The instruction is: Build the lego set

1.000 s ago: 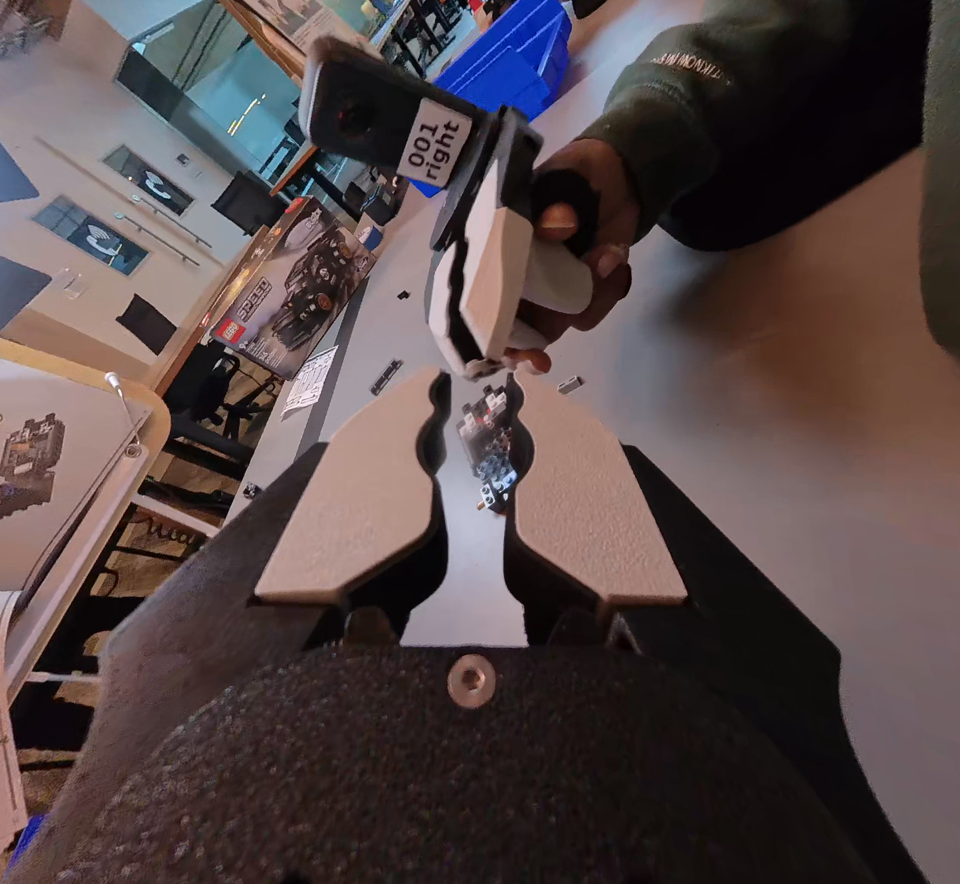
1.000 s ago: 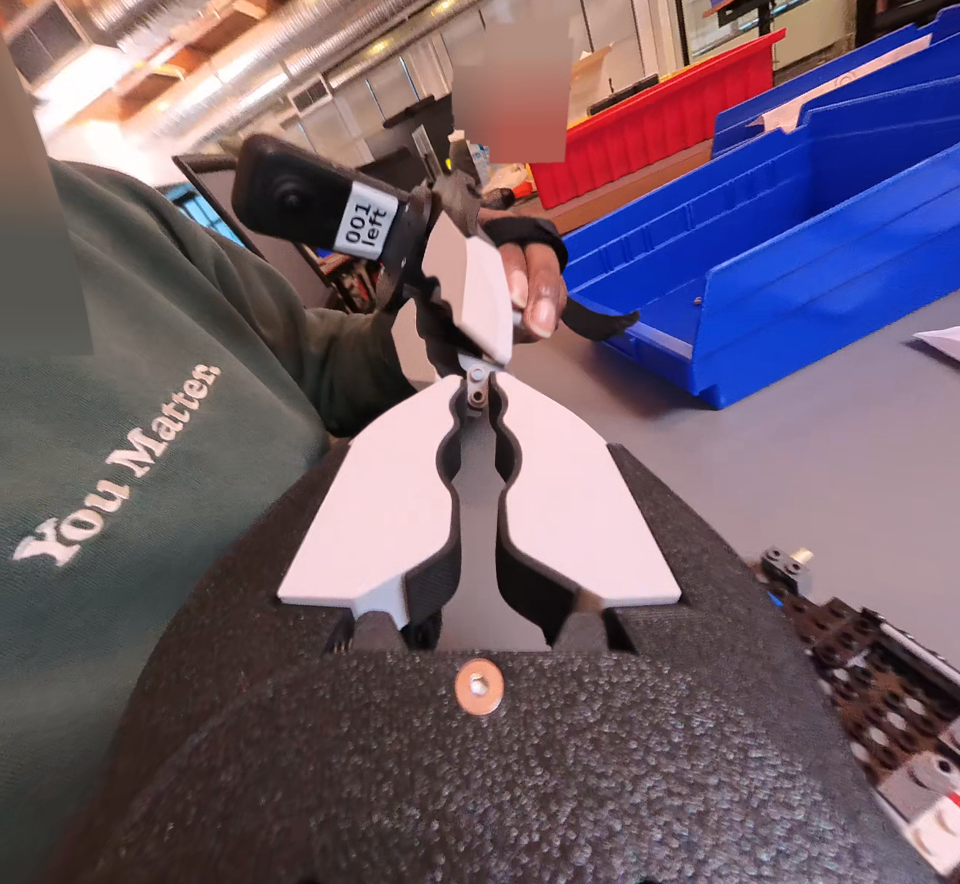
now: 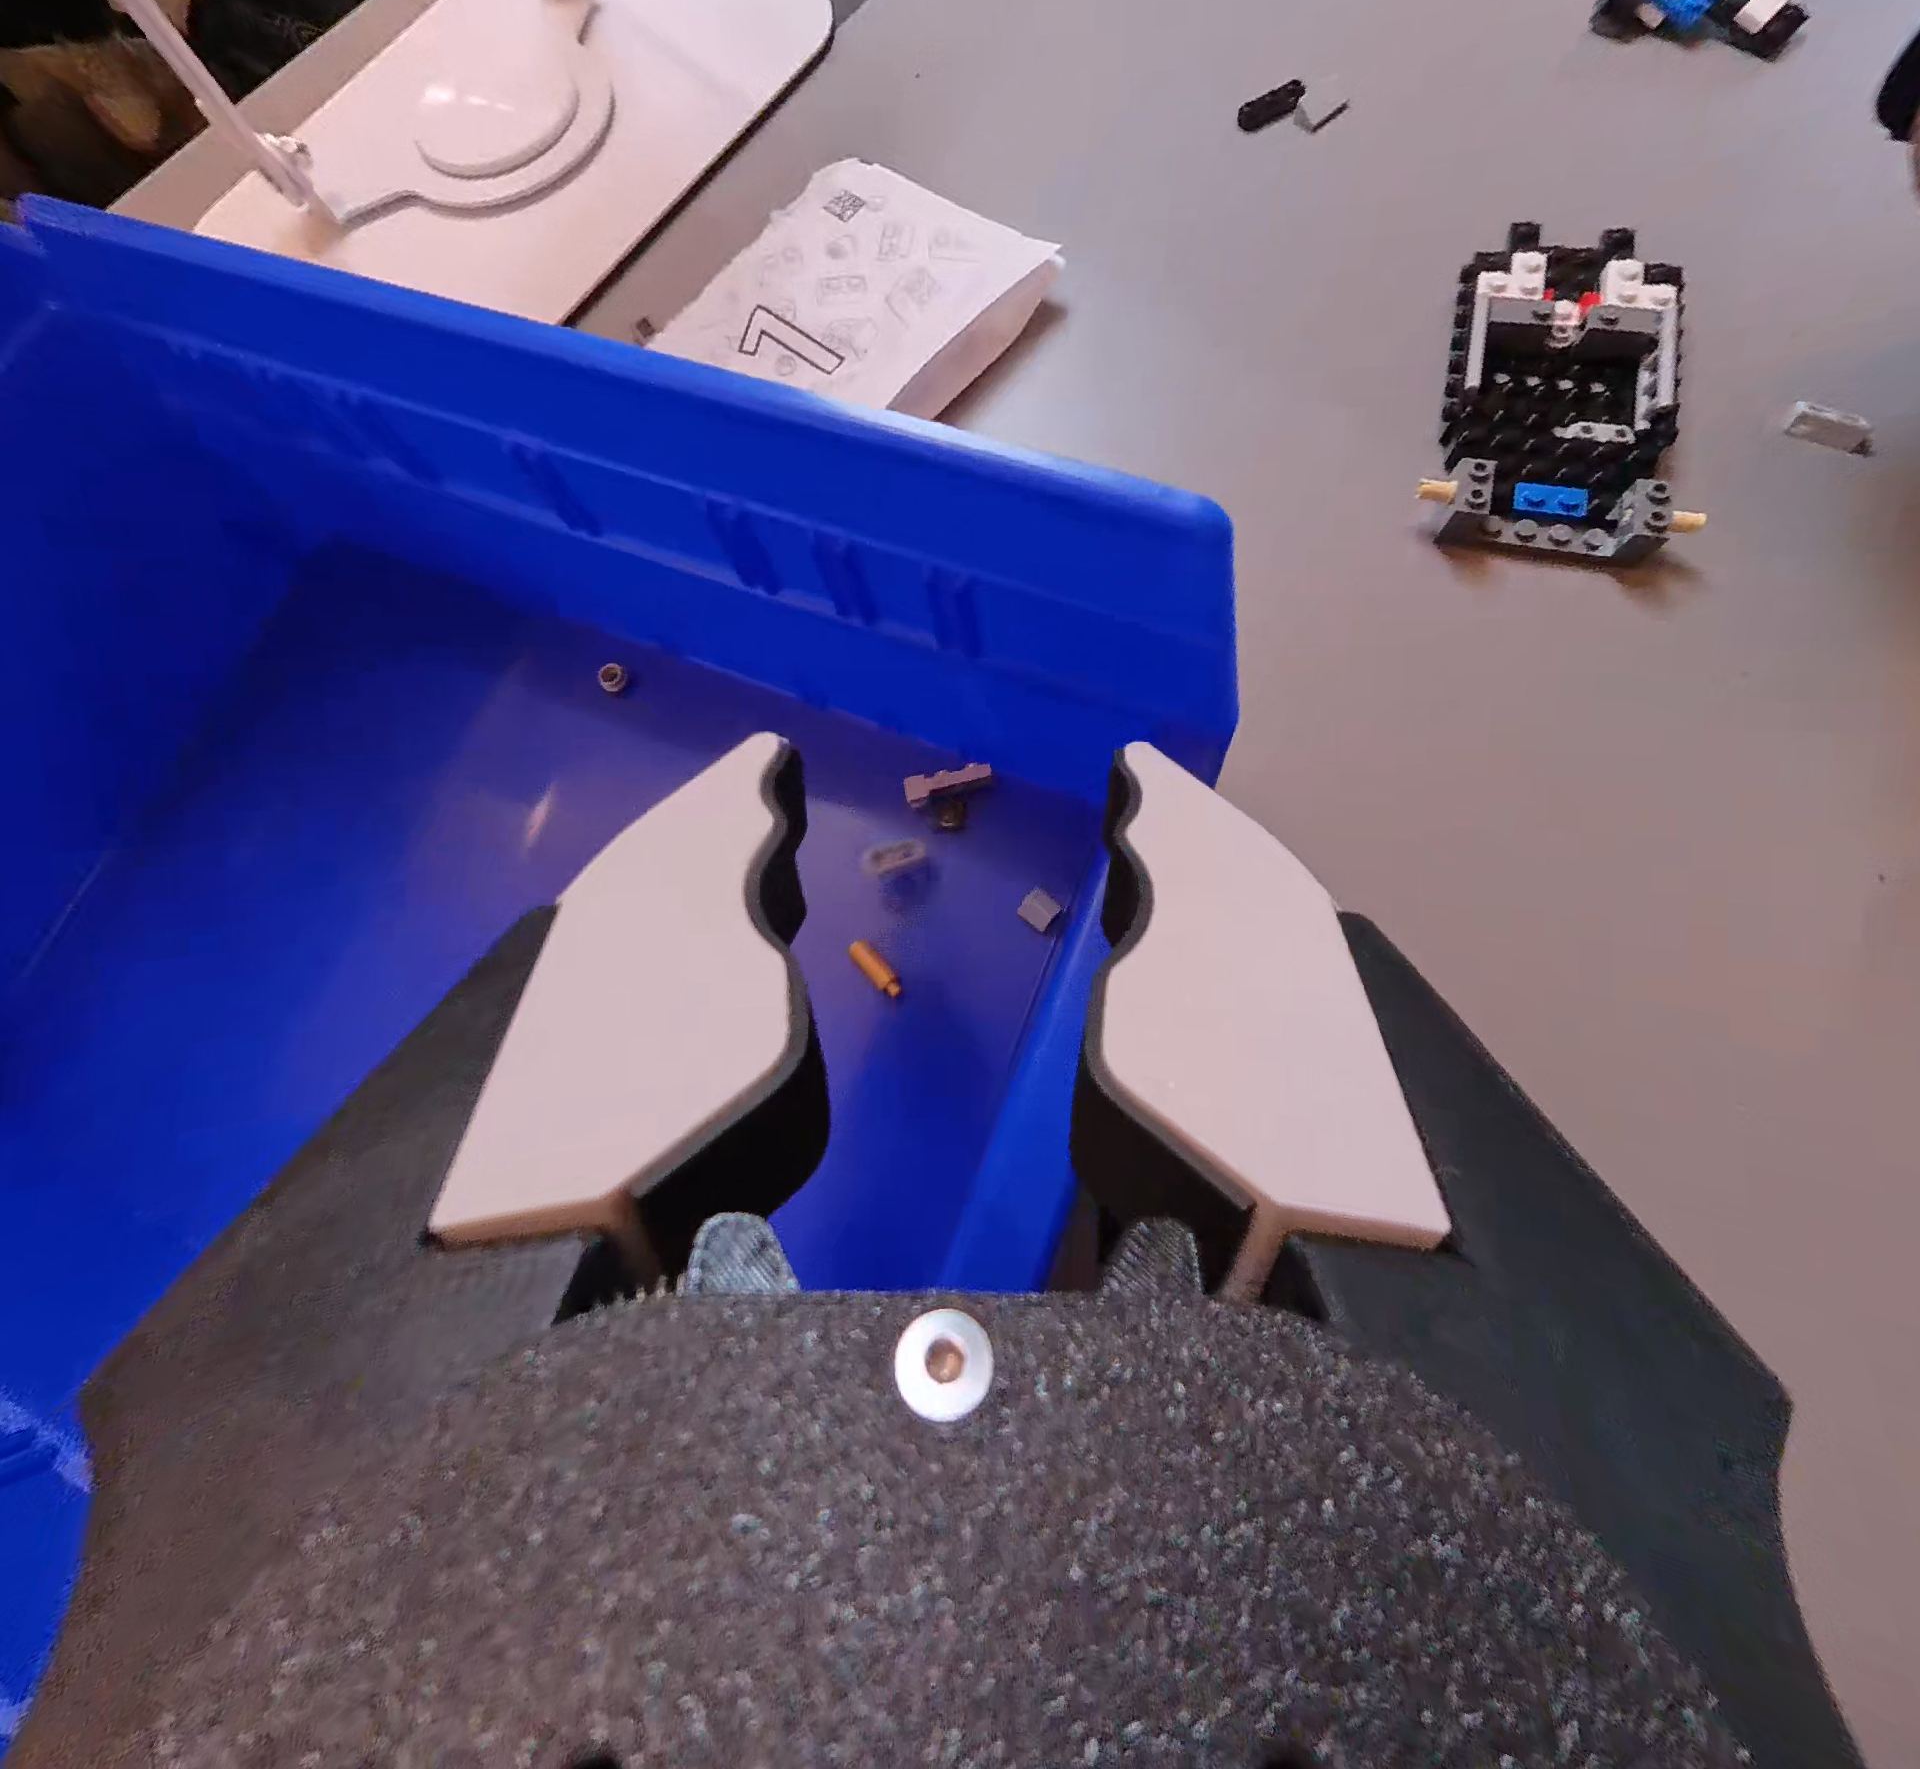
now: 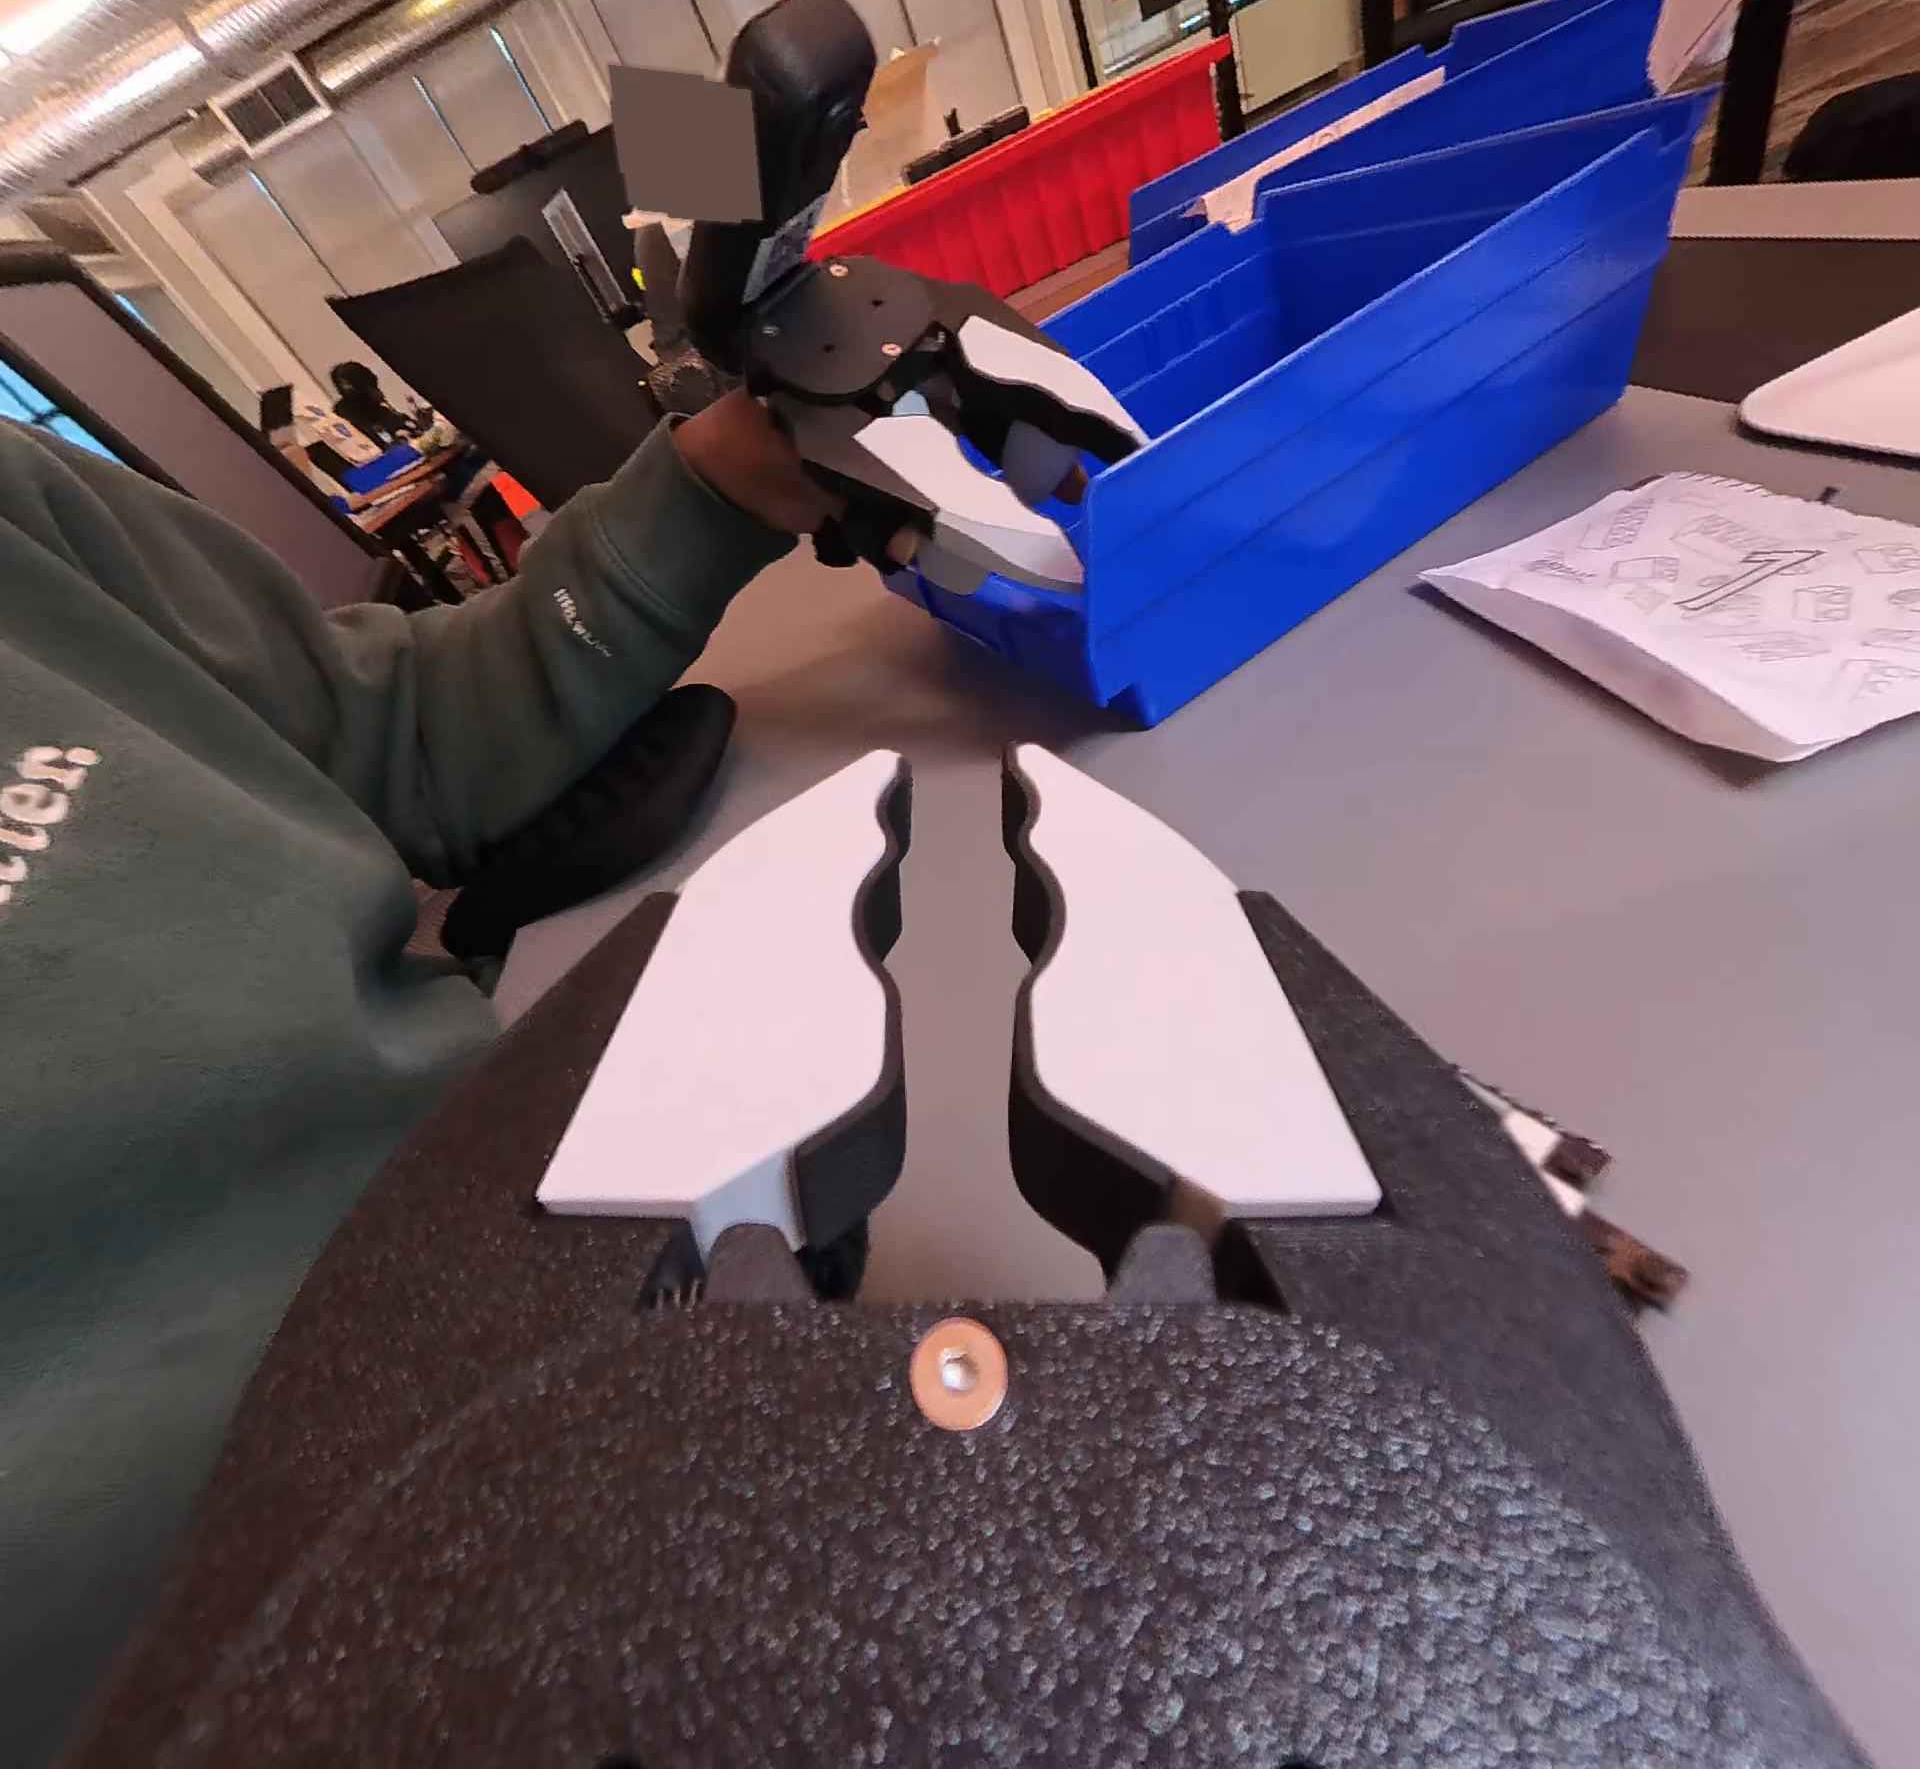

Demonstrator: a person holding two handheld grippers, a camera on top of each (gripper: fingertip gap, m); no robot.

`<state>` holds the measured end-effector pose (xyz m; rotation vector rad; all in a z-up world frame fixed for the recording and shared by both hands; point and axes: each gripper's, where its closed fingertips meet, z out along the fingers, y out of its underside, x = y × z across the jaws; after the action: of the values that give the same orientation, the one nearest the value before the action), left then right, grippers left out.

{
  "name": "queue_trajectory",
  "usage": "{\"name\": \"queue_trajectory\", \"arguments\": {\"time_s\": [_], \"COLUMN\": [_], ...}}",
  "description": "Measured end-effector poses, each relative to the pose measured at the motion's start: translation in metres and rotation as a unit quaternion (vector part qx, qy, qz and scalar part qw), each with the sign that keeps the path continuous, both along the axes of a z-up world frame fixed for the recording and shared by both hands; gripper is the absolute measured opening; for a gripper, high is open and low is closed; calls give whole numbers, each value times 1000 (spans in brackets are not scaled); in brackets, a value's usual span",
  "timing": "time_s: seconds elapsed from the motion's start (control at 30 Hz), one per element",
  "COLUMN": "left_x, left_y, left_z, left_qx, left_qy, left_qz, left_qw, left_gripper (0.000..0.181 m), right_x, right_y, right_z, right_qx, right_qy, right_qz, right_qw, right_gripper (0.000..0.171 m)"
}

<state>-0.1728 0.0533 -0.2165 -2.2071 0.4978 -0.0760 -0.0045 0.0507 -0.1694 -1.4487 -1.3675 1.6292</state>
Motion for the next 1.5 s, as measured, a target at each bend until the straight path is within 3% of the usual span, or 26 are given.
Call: {"name": "queue_trajectory", "arguments": {"time_s": [0.2, 0.33, 0.57, 0.8, 0.9, 0.97, 1.1, 1.17, 1.23, 1.37, 1.5], "left_x": [-1, 5, 16, 20, 18, 17, 18, 23, 33, 68, 98], "left_y": [4, 13, 24, 24, 24, 24, 24, 23, 21, 12, 0], "left_z": [11, 38, 50, 42, 38, 36, 42, 53, 68, 92, 109], "left_qx": [39, 138, 215, 199, 187, 186, 208, 239, 283, 372, 419], "left_qy": [2, -17, -48, -49, -54, -45, -30, -19, 3, 111, 147], "left_qz": [-5, 0, 22, 16, 16, 16, 11, 0, -16, -63, -94], "left_qw": [999, 990, 975, 979, 981, 981, 978, 971, 959, 919, 891], "left_gripper": [44, 0, 0, 0, 0, 0, 0, 4, 21, 30, 25], "right_x": [-15, -50, -158, -210, -209, -206, -191, -171, -144, -94, -70], "right_y": [45, 101, 189, 207, 215, 213, 193, 160, 110, 30, -3], "right_z": [-6, -13, -67, -99, -110, -108, -60, -25, 12, 53, 62], "right_qx": [71, 135, 190, 208, 211, 215, 209, 158, 54, -97, -200], "right_qy": [-54, -119, -233, -311, -356, -358, -225, -148, -73, 1, 29], "right_qz": [-47, -86, -109, -99, -107, -98, -85, -43, 28, 124, 160], "right_qw": [995, 980, 948, 922, 904, 903, 948, 975, 995, 988, 966], "right_gripper": [16, 17, 25, 25, 7, 6, 6, 6, 6, 6, 6]}}
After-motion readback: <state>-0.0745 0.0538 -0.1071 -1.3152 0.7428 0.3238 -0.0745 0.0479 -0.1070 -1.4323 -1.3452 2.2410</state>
